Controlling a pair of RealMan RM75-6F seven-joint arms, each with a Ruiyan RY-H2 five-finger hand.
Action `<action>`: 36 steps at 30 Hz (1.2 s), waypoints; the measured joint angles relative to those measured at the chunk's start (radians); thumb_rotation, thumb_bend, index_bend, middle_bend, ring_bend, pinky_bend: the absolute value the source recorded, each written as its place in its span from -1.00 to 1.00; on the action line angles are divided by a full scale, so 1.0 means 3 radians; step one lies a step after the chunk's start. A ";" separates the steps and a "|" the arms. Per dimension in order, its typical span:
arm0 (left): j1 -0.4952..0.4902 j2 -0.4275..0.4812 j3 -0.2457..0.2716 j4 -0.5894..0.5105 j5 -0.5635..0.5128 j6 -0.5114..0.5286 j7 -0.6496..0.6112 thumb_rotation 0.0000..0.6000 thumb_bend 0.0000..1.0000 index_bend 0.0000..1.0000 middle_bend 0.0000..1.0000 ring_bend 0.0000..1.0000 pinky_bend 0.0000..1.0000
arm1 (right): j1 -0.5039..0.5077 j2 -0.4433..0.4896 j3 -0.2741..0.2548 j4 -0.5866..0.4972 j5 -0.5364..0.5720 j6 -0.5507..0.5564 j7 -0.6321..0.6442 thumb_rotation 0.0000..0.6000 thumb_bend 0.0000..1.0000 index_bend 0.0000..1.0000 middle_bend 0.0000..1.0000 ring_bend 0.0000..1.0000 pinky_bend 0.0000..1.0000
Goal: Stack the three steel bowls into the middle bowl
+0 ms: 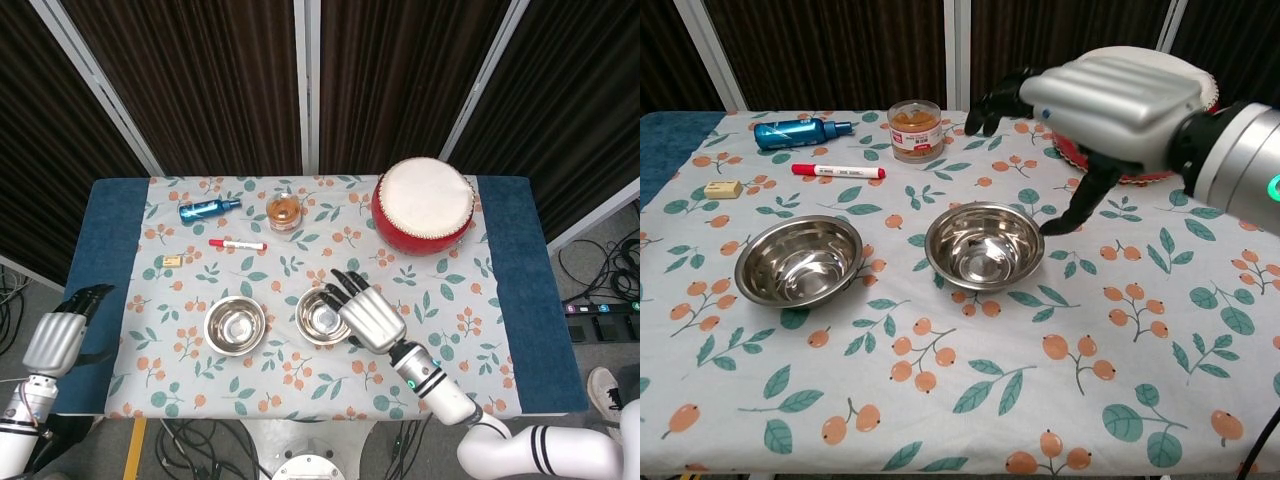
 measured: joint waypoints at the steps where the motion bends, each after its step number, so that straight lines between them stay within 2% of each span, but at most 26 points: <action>1: -0.0012 0.0007 0.0014 -0.0041 0.0031 -0.0011 0.0029 1.00 -0.86 -0.62 -0.49 -0.60 -0.23 | -0.0014 0.0040 0.0015 -0.0036 -0.0005 0.0046 0.0003 1.00 -1.00 -0.61 -0.57 -0.89 -0.68; 5: -0.0081 0.0043 0.0080 -0.0251 0.0289 -0.0024 0.0236 1.00 -0.82 -0.58 -0.45 -0.59 -0.23 | -0.0073 0.0181 0.0123 -0.0162 -0.0020 0.0237 0.0112 1.00 -1.00 -0.61 -0.55 -0.89 -0.68; 8: -0.0178 0.0049 0.0133 -0.0426 0.0565 -0.0060 0.0474 1.00 -0.70 -0.55 -0.41 -0.56 -0.19 | -0.0119 0.0247 0.0181 -0.0238 -0.0014 0.0339 0.0224 1.00 -1.00 -0.61 -0.53 -0.88 -0.68; 10: -0.0278 0.0015 0.0168 -0.0487 0.0738 -0.0136 0.0622 1.00 -0.62 -0.53 -0.38 -0.54 -0.17 | -0.0150 0.0292 0.0219 -0.0297 0.0034 0.0393 0.0293 1.00 -1.00 -0.61 -0.53 -0.88 -0.68; 14: -0.0441 -0.0127 0.0210 -0.0490 0.0840 -0.0404 0.0747 1.00 -0.61 -0.51 -0.37 -0.53 -0.17 | -0.0212 0.0495 0.0305 -0.0462 0.0233 0.0429 0.0393 1.00 -0.96 -0.61 -0.53 -0.88 -0.68; 18: -0.0606 -0.0399 0.0215 -0.0342 0.0869 -0.0635 0.0827 1.00 -0.60 -0.49 -0.32 -0.49 -0.13 | -0.0287 0.0690 0.0337 -0.0538 0.0265 0.0508 0.0450 1.00 -0.93 -0.61 -0.53 -0.88 -0.68; 24: -0.0782 -0.0772 0.0201 0.0099 0.0954 -0.0692 0.0813 1.00 -0.58 -0.44 -0.27 -0.44 -0.09 | -0.0371 0.0845 0.0329 -0.0565 0.0248 0.0586 0.0573 1.00 -0.88 -0.61 -0.54 -0.88 -0.68; 30: -0.0913 -0.0995 0.0182 0.0414 0.0982 -0.0727 0.0886 1.00 -0.57 -0.39 -0.25 -0.43 -0.08 | -0.0415 0.0938 0.0334 -0.0528 0.0176 0.0627 0.0760 1.00 -0.87 -0.62 -0.55 -0.88 -0.68; 36: -0.1007 -0.1113 0.0175 0.0548 0.0887 -0.0829 0.0877 1.00 -0.54 -0.29 -0.17 -0.35 -0.01 | -0.0443 0.1031 0.0356 -0.0468 0.0164 0.0644 0.0902 1.00 -0.87 -0.63 -0.55 -0.88 -0.68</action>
